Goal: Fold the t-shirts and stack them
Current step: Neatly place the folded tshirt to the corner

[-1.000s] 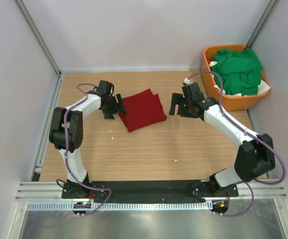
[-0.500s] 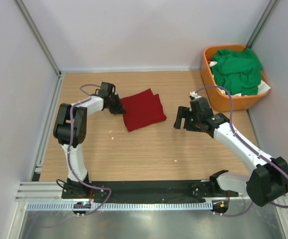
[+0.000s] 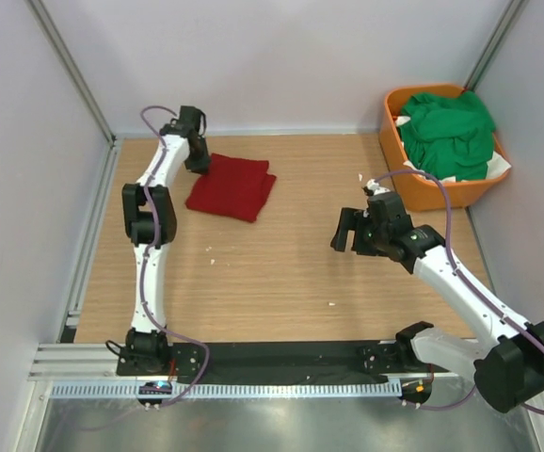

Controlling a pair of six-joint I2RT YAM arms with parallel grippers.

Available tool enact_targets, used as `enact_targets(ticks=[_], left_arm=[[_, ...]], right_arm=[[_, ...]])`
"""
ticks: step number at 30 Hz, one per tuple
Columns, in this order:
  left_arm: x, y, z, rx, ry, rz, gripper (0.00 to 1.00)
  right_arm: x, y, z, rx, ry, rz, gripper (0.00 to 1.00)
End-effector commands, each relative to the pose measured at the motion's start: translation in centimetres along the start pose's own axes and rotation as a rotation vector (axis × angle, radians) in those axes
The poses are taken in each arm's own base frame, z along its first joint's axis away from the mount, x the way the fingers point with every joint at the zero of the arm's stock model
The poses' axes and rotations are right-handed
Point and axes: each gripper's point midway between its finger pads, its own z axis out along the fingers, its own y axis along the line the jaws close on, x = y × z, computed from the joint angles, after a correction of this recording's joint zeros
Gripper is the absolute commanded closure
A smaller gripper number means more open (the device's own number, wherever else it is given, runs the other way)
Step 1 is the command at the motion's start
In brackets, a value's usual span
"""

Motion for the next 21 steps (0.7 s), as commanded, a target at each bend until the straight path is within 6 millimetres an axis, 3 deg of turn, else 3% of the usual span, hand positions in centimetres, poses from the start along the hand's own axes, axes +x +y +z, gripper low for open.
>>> enact_targets(ticks=[1,4,6,7,13,18,21], left_arm=[[-0.3,9.4,-2.2,-0.283,0.115,0.117,1.00],[-2.2,13.4,-2.5,-0.387,0.075,0.153,1.00],[-2.2,15.3,-2.3,-0.456,0.073,0.169,1.00],[-2.6,17.6,-1.9,-0.474,0.064,0.110,1.00],[-7.8,20.6,-3.0,-0.495,-0.121,0.020,1.00],[-11.5,25.4,-4.3,-0.579,-0.264,-0.035,1.00],[-13.4,26.0,-4.7,-0.582,-0.337,-0.035,1.00]], right_arm=[[0.7,0.7,-0.4,-0.048,0.036,-0.027,0.12],[1.2,0.7,-0.6,-0.050,0.067,-0.046,0.12],[1.4,1.0,-1.0,-0.075,0.072,-0.045,0.12],[1.5,1.3,-1.1,-0.088,0.073,-0.039,0.12],[1.7,1.5,-1.3,-0.105,0.082,-0.037,0.12],[1.5,2.0,-1.9,-0.125,0.079,-0.043,0.12],[1.3,2.1,-2.4,-0.131,0.077,-0.051,0.12]])
